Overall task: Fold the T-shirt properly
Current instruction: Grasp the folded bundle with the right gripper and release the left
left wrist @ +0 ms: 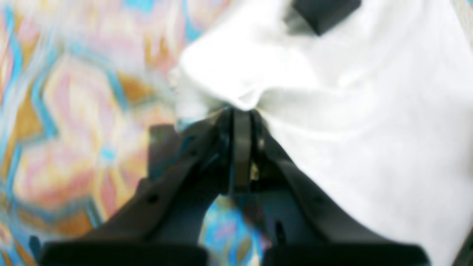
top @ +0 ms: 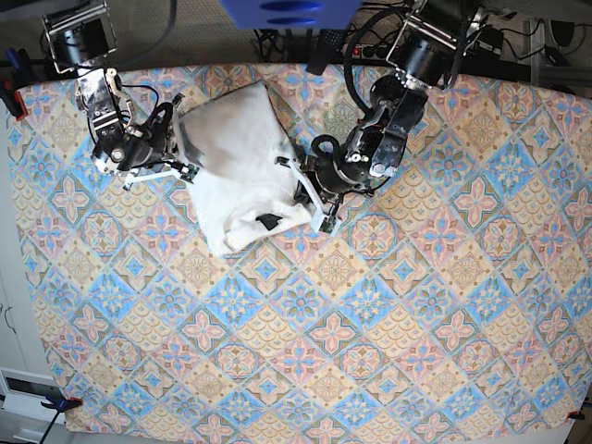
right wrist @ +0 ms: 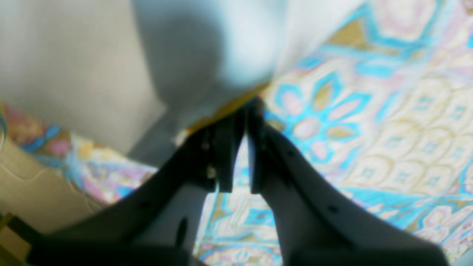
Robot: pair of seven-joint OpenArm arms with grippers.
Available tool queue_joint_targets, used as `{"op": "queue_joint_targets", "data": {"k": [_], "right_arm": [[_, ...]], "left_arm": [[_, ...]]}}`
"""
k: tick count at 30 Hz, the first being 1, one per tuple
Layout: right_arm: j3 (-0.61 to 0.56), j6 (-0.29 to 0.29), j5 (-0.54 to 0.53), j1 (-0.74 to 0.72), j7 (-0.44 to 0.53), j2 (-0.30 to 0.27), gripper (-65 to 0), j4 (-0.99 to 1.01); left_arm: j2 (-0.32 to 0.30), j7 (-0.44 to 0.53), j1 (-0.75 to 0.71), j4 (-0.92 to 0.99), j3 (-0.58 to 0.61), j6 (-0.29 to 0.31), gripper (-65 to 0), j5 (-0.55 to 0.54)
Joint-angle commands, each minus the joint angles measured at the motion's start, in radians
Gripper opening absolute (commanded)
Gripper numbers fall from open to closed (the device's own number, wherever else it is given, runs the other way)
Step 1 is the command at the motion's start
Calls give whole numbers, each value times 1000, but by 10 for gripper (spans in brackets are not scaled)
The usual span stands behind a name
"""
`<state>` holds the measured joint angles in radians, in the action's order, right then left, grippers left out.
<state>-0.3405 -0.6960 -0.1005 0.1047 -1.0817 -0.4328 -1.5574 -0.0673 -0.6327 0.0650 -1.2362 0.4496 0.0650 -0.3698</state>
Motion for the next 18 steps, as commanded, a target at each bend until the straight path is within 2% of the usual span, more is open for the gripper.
{"op": "queue_joint_targets", "data": {"k": [1,7,10,14,18], "right_arm": [[11,-2,0,-6,7,-25,-590,-38],[137,-2,0,56,-36,-34,-590,-177],[208,-2,0,96,-58,-34,-590,-283],[235,-2,-2,157,-78,-34,-590,-374],[195,-2,-17,183,-70,-19,-590,-397]], "left_arm": [[22,1,39,22,-1,-12,-649,10],[108,93,164,218,4,-12,-649,10],[126,116,198,246,1,-12,-649,10],[119,115,192,146,-38,-15,-649,2],[80,113,75,-52,-216,-58,-649,2]]}}
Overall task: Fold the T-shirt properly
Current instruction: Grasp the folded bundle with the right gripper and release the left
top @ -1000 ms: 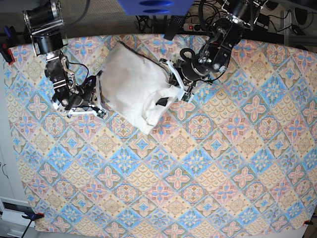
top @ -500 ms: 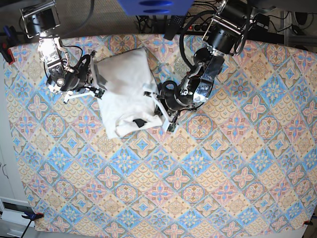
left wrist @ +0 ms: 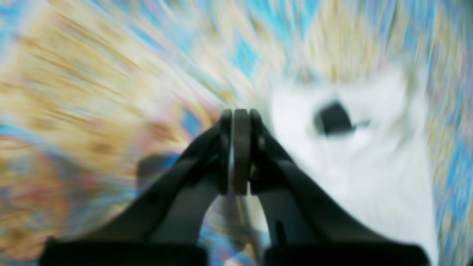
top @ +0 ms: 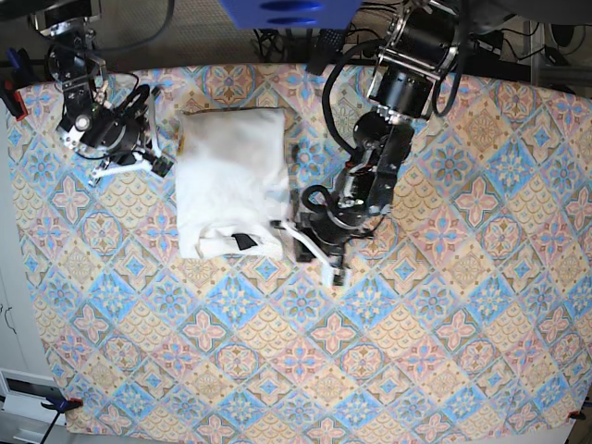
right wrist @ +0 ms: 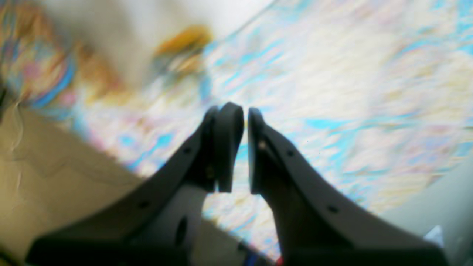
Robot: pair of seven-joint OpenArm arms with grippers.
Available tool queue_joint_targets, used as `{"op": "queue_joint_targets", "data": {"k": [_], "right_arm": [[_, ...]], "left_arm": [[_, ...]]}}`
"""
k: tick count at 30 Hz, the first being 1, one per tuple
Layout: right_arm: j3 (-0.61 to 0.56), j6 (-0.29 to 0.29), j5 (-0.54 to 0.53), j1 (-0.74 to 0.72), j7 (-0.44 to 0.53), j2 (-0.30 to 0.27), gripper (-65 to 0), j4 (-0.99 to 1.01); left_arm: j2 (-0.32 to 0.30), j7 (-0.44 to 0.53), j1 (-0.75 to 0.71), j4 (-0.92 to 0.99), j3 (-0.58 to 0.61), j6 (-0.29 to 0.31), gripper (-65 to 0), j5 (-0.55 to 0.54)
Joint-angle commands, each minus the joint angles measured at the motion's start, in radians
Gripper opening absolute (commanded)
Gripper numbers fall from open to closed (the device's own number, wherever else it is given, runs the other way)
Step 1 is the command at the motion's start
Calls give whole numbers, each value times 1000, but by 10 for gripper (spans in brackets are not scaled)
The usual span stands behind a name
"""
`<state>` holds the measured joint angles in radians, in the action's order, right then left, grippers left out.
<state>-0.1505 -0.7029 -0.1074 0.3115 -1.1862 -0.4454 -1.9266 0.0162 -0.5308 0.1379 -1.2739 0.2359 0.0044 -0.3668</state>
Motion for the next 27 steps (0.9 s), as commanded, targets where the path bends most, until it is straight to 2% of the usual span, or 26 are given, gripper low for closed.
{"op": "queue_joint_targets", "data": {"k": [1,6,12,19,27], "right_arm": [[-21,5,-27,-36,35,1,-590,-29],[-140,5,-53,-108,33,61,-590,-33],[-222,5,-53,-177,36,176,-590,-17],[-295,5,-54,-306,38,322,-590,152],[-294,5,-54,-409,38,412,-591,378]], "left_arm": [[-19,11,-31,-66,-42,-2,-649,-1],[-124,11,-212,-260,-154,-2,-649,-2],[-187,11,-430,-404,-258,1,-649,-2],[-193,11,-562,-481,-295,4,-649,-2],[-187,11,-619,-554,-289,4,-649,-2]]}}
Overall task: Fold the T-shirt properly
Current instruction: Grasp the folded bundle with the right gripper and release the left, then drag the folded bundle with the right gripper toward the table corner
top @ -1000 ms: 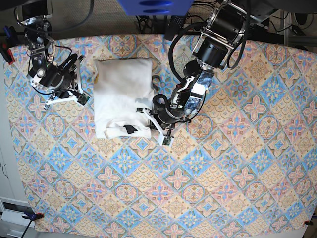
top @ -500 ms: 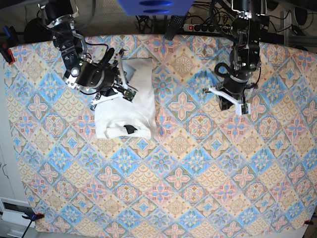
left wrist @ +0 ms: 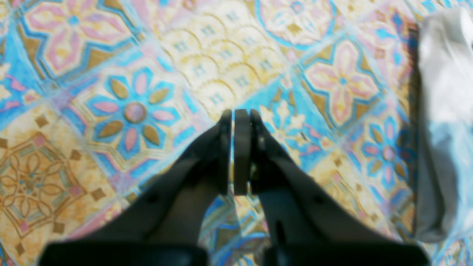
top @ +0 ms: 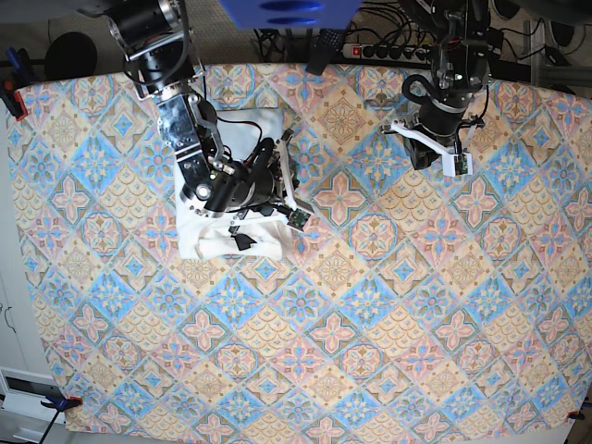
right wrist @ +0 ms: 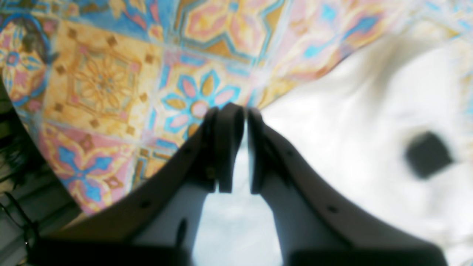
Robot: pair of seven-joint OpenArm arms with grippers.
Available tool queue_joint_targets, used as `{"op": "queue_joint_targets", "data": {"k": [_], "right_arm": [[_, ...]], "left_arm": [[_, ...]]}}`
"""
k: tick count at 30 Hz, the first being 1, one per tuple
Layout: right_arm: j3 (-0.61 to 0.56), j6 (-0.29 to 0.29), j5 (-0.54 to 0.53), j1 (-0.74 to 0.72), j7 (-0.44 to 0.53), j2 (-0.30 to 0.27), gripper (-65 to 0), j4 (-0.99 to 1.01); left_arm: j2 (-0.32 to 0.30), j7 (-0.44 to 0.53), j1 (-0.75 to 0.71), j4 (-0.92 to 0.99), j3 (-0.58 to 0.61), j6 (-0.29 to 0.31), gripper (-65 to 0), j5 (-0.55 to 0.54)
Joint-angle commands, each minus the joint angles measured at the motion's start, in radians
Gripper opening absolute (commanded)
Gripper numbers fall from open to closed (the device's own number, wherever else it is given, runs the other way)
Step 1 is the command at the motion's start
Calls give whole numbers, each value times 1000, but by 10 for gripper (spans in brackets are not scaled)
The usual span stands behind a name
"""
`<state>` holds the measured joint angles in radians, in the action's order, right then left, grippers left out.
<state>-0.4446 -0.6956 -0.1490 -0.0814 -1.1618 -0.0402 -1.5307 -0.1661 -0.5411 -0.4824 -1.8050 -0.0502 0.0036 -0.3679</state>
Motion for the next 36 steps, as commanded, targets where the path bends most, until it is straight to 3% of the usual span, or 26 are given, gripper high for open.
{"op": "queue_joint_targets", "data": {"k": [1,7,13,21,36], "right_arm": [[0,-3,-13,-28,13,18,-591,23],[2,-3,-11,-62,98,30,-632,261],[7,-3,-11,-59,133,21,-635,345],[169,-3,-10,-41,125,-96,-635,341],[174,-3,-10,-45,135,-274,-635,341]], "left_arm": [[-3,22,-2,-32,-1,5,-649,-1],[-3,22,-9,-43,-1,5,-649,-1],[-3,22,-8,-43,-1,5,-649,-1],[-2,22,-3,-43,-1,5,-649,-1],[-2,22,-2,-42,0,5,-649,-1]]}}
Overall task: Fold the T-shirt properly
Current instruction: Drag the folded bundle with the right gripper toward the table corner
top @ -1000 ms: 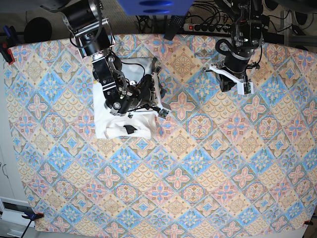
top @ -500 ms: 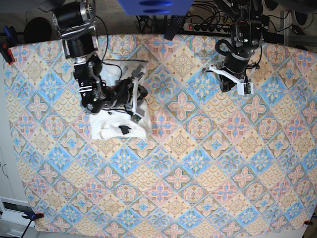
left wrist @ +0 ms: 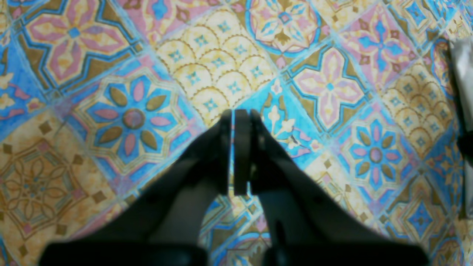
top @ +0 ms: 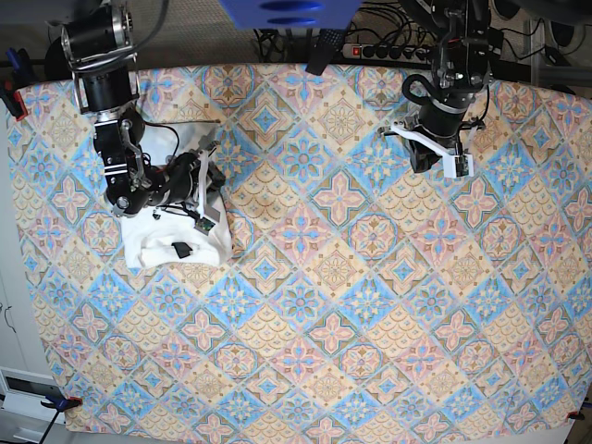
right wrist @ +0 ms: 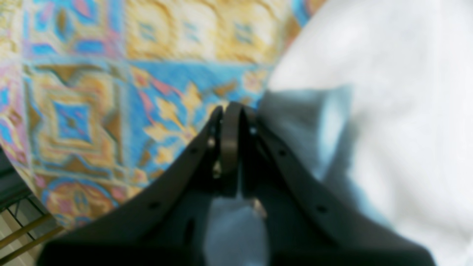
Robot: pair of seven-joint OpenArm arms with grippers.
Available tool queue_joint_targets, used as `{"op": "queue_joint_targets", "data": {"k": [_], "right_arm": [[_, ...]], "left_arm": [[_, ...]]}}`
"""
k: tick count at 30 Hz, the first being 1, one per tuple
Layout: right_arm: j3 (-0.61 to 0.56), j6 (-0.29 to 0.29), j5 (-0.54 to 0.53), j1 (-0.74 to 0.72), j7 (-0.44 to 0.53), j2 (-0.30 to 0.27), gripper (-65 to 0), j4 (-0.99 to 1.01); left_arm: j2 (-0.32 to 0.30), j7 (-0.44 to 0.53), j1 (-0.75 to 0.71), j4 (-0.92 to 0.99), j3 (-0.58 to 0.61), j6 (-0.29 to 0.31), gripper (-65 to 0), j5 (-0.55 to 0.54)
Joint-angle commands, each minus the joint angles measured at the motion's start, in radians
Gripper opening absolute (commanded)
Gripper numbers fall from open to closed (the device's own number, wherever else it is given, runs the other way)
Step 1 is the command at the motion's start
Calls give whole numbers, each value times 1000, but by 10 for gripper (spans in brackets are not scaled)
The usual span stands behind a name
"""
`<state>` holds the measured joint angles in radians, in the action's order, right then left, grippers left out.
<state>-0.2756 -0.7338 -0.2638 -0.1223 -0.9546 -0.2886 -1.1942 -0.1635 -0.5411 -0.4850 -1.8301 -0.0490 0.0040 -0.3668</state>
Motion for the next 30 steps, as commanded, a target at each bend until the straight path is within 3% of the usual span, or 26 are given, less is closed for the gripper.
{"op": "queue_joint_targets", "data": {"k": [1,7,13,21,30], "right_arm": [[5,36,105,-10,-73,-30,-635,4],[69,36,105,-26,-82,-39,-635,-11],[91,36,103,-18,-142,-39,-634,-180],[98,36,103,126,-174,-42,-635,-415],[375,36,103,341,-174,-45,-634,-560]], "left_arm": [[-5,22,1,-16,-1,4,-649,-2],[-3,22,1,-16,27,3,-649,-2],[-3,22,-7,-20,53,1,-650,-2],[-8,22,-31,-20,51,1,-650,-2],[-12,22,-42,-21,50,3,-650,-2]]}}
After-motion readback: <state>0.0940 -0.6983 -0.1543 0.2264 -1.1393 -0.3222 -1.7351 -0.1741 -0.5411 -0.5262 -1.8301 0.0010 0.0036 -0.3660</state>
